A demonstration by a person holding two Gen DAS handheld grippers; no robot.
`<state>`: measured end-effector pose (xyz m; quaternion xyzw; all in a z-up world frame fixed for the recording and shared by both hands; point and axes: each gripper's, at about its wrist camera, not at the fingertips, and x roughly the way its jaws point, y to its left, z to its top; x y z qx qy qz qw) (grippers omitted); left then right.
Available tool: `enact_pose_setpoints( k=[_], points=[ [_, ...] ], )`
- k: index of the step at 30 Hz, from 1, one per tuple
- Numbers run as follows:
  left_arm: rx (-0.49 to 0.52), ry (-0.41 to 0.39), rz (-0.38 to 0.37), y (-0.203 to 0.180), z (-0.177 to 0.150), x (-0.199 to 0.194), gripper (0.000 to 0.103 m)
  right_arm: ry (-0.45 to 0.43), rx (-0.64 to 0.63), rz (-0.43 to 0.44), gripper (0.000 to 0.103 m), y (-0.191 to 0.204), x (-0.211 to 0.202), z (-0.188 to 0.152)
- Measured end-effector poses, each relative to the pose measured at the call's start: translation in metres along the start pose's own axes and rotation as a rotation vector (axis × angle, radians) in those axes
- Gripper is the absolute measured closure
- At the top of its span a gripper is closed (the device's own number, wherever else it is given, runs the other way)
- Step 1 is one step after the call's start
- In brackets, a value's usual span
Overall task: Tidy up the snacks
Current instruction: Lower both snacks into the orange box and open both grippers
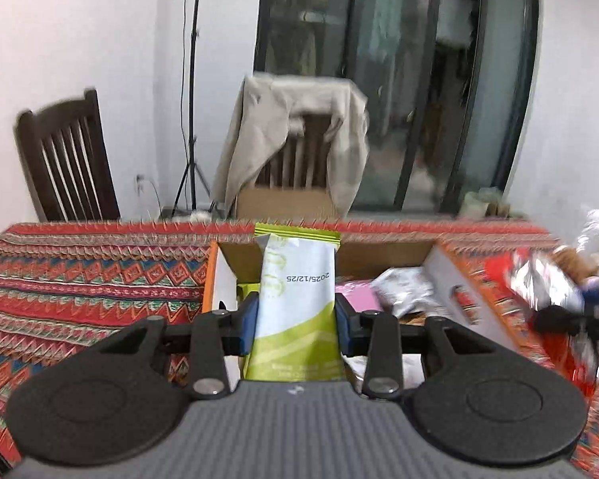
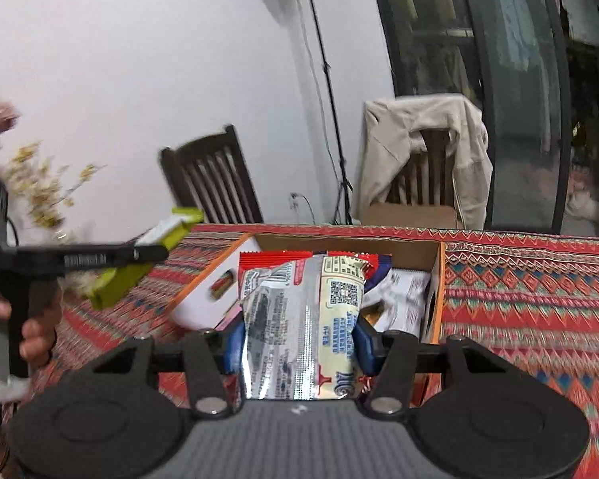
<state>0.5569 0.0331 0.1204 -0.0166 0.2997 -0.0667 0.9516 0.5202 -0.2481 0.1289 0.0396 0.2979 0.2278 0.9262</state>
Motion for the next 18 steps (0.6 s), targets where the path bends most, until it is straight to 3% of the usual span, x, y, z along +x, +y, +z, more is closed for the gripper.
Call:
enact_pose_setpoints(
  k=[6, 9, 11, 14, 18],
  points=[
    [0.0, 0.116, 0.126, 0.007, 0.0, 0.091, 0.065, 0.127, 0.064, -0.151, 0.051, -0.049, 0.123, 0.049],
    [-0.003, 0.151, 0.131, 0.007, -0.007, 0.108, 0.062, 0.2, 0.076, -0.215, 0.051, -0.065, 0.177, 0.051],
    [-0.012, 0.155, 0.114, 0.011, -0.011, 0.114, 0.052, 0.218, 0.062, -0.239, 0.049, -0.067, 0.199, 0.048],
    [0.021, 0.158, 0.116, 0.014, -0.015, 0.121, 0.049, 0.222, -0.006, -0.31, 0.035, -0.063, 0.221, 0.046],
    [0.002, 0.15, 0.095, 0.022, -0.012, 0.119, 0.048, 0.186, -0.044, -0.335, 0.034, -0.063, 0.225, 0.046]
  ],
)
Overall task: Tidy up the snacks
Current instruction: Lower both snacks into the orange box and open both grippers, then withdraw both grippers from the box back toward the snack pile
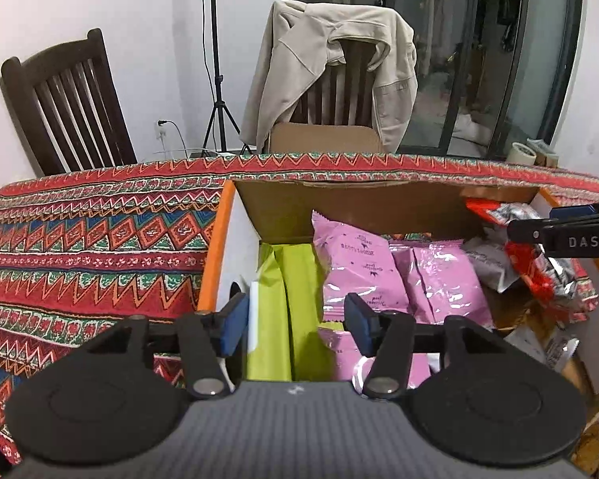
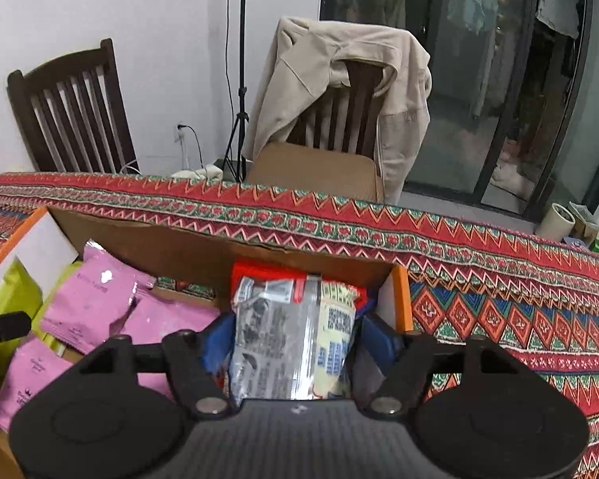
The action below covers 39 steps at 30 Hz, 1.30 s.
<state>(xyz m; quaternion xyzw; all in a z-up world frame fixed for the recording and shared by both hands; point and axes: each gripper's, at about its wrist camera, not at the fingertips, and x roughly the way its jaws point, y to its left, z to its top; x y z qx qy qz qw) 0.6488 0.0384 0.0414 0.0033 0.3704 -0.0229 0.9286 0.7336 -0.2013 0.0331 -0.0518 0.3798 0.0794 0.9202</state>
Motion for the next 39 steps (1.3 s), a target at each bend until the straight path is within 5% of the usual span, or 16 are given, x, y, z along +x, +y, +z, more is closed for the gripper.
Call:
enact_pose_setpoints(
  k=[4, 6, 7, 13, 18, 20, 23, 24, 32, 39],
  points=[
    [-0.007, -0.028, -0.001, 0.002, 0.008, -0.016, 0.048, -0.074, 0.027, 0.013, 0.04, -0.007, -0.024, 0.003],
    [-0.018, -0.04, -0.008, 0.004, 0.013, -0.028, 0.048, -0.089, 0.026, 0.026, 0.083, -0.009, -0.035, 0.005],
    [-0.02, -0.047, -0.01, 0.005, 0.015, -0.035, 0.048, -0.087, 0.024, 0.036, 0.089, -0.009, -0.041, 0.005],
    [-0.019, -0.093, -0.038, 0.004, 0.021, -0.103, 0.047, -0.091, 0.024, 0.085, 0.09, -0.01, -0.087, 0.005],
    [0.005, -0.16, -0.073, 0.004, 0.002, -0.186, 0.028, -0.151, -0.026, 0.122, 0.086, -0.009, -0.171, -0.006],
    [0.023, -0.198, -0.086, 0.002, -0.015, -0.22, 0.021, -0.189, -0.054, 0.143, 0.074, -0.011, -0.214, -0.021],
    [0.026, -0.238, -0.121, 0.003, -0.05, -0.267, 0.01, -0.246, -0.074, 0.17, 0.033, -0.015, -0.272, -0.053],
    [0.018, -0.251, -0.13, 0.003, -0.067, -0.282, 0.008, -0.269, -0.084, 0.177, 0.028, -0.016, -0.292, -0.069],
    [0.009, -0.327, -0.137, -0.016, -0.211, -0.357, 0.002, -0.416, -0.078, 0.232, 0.01, -0.021, -0.412, -0.203],
    [-0.019, -0.292, -0.114, -0.037, -0.306, -0.382, 0.001, -0.432, 0.028, 0.197, 0.0, -0.003, -0.441, -0.32]
  ],
)
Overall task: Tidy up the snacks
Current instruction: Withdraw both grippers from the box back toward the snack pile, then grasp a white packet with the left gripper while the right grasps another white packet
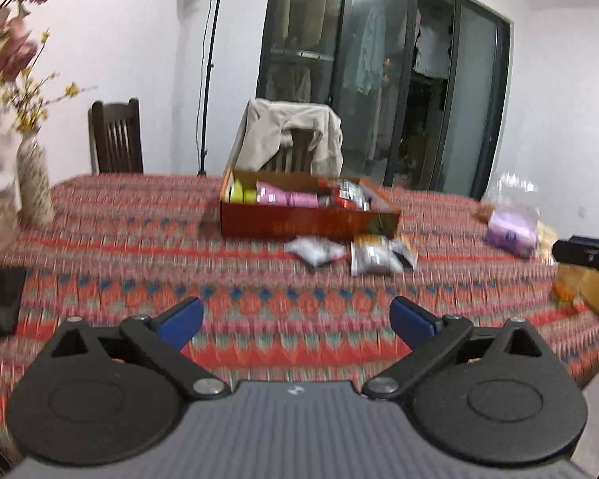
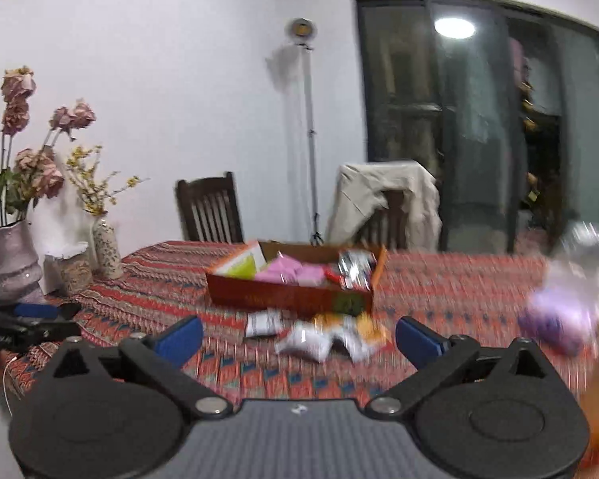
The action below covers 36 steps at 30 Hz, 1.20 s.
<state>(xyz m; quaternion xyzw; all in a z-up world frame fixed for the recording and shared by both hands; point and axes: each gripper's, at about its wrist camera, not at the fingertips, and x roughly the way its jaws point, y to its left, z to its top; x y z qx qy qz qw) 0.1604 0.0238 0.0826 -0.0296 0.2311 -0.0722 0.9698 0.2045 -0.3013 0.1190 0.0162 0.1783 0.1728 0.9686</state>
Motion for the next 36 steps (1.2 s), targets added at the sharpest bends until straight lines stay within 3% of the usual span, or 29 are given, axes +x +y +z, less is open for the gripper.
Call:
enact_pose_setpoints(
  k=[4, 8, 14, 18, 24, 27, 33, 36],
  points=[
    [0.082, 0.074, 0.006, -0.015, -0.038, -0.002, 0.001, 0.042, 0.063, -0.03, 0.0, 0.016, -0.01, -0.063],
    [0.104, 0.148, -0.016, -0.022, -0.058, 0.008, 0.001, 0.16, 0.061, -0.028, 0.0, 0.029, 0.002, -0.105],
    [0.07, 0.15, -0.048, -0.023, -0.055, 0.019, 0.001, 0.168, 0.01, -0.062, 0.0, 0.037, 0.002, -0.116],
    [-0.005, 0.187, -0.087, -0.018, -0.036, 0.048, 0.001, 0.162, 0.008, -0.075, 0.0, 0.031, 0.007, -0.112],
    [-0.102, 0.229, -0.118, -0.012, 0.023, 0.149, 0.001, 0.144, -0.003, -0.063, 0.002, 0.008, 0.032, -0.094],
    [-0.091, 0.257, -0.125, -0.018, 0.051, 0.213, 0.001, 0.151, -0.043, -0.076, 0.003, -0.002, 0.06, -0.078],
    [-0.082, 0.328, 0.0, -0.024, 0.074, 0.325, 0.002, 0.169, -0.129, -0.036, 0.008, -0.022, 0.132, -0.046],
    [-0.072, 0.333, 0.034, -0.025, 0.077, 0.354, 0.002, 0.202, -0.181, -0.005, 0.01, -0.027, 0.174, -0.036]
  ],
)
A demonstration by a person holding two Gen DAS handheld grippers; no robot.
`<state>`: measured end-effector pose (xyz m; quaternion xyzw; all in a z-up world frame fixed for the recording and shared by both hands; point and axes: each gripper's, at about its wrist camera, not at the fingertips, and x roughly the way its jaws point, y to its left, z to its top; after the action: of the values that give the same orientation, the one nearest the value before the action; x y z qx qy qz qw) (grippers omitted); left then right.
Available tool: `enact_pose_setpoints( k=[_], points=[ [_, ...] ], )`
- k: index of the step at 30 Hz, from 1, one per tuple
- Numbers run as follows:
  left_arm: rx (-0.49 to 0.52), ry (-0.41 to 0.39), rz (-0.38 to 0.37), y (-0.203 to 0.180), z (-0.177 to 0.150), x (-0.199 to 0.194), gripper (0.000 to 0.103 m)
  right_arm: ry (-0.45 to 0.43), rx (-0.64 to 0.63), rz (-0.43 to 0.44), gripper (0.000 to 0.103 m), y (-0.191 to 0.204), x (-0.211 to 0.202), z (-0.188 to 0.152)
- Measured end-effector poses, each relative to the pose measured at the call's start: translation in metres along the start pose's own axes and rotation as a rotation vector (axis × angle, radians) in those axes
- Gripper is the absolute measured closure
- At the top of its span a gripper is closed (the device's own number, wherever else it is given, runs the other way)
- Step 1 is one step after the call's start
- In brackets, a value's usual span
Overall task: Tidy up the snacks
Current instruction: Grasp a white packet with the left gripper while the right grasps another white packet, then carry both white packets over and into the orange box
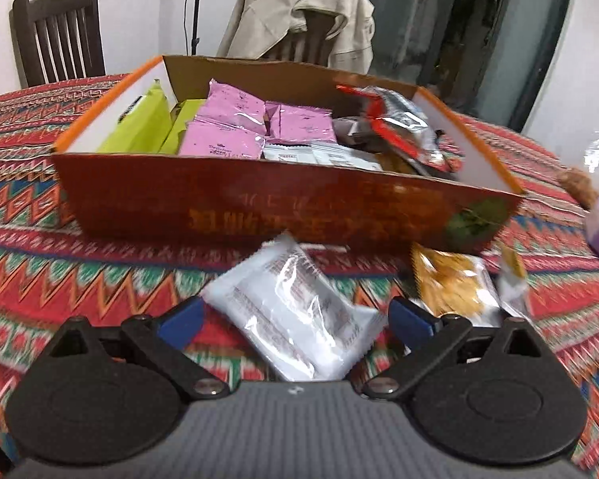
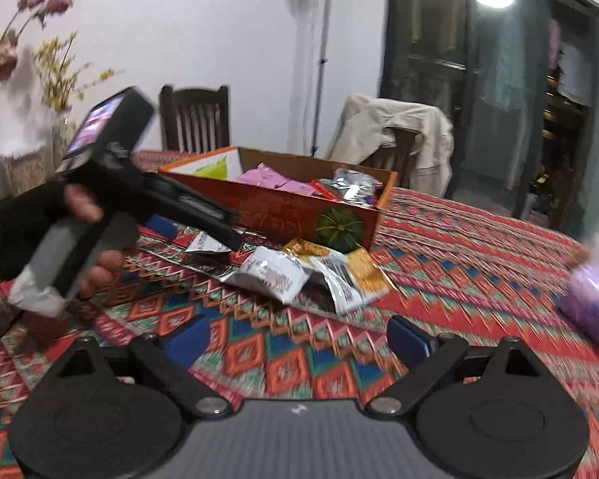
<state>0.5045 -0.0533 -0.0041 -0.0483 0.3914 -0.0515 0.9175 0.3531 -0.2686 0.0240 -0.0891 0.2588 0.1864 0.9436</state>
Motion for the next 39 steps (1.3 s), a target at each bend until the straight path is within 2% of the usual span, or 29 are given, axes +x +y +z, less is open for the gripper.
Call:
enact_pose_setpoints(
  k=[1, 3, 5, 7, 11, 13, 14, 15, 16, 19, 23, 31, 35, 39],
  points=[
    [0.014, -0.013, 0.008, -0.001, 0.001, 0.002, 0.004, 0.008, -0.024, 0.016, 0.011, 0.0, 0.011, 0.004],
    [0.054, -0.038, 0.011, -0.004, -0.003, 0.002, 0.021, 0.029, -0.089, 0.05, 0.014, 0.001, 0.034, 0.015],
    [0.1, -0.058, 0.0, -0.005, -0.007, -0.005, 0.05, 0.046, -0.151, 0.087, 0.014, 0.005, 0.055, 0.025],
    [0.119, -0.056, -0.047, 0.001, -0.012, -0.015, 0.055, 0.058, -0.213, 0.12, 0.014, 0.009, 0.076, 0.034],
    [0.173, -0.078, -0.046, 0.014, -0.029, -0.039, 0.065, 0.112, -0.307, 0.168, 0.017, 0.013, 0.122, 0.047],
    [0.183, -0.081, -0.051, 0.022, -0.038, -0.055, 0.066, 0.135, -0.312, 0.206, 0.022, 0.013, 0.138, 0.048],
    [0.176, -0.085, -0.062, 0.026, -0.043, -0.064, 0.066, 0.131, -0.284, 0.232, 0.033, 0.01, 0.141, 0.05],
    [0.163, -0.089, -0.07, 0.031, -0.05, -0.074, 0.066, 0.14, -0.252, 0.258, 0.05, 0.009, 0.143, 0.051],
    [0.152, -0.091, -0.072, 0.034, -0.056, -0.081, 0.066, 0.137, -0.236, 0.266, 0.059, 0.009, 0.142, 0.05],
    [0.129, -0.105, -0.077, 0.039, -0.079, -0.108, 0.066, 0.138, -0.203, 0.236, 0.06, 0.016, 0.131, 0.044],
    [0.069, -0.111, -0.114, 0.043, -0.11, -0.142, 0.066, 0.139, -0.151, 0.166, 0.06, 0.029, 0.091, 0.024],
    [0.079, -0.103, -0.109, 0.039, -0.159, -0.192, 0.066, 0.092, 0.173, 0.163, 0.06, 0.045, -0.012, -0.034],
    [0.079, -0.128, -0.116, 0.039, -0.171, -0.212, 0.066, 0.103, 0.162, 0.154, 0.06, 0.061, -0.042, -0.049],
    [0.067, -0.158, -0.115, 0.039, -0.174, -0.225, 0.066, 0.083, 0.148, 0.14, 0.06, 0.066, -0.059, -0.046]
  ],
)
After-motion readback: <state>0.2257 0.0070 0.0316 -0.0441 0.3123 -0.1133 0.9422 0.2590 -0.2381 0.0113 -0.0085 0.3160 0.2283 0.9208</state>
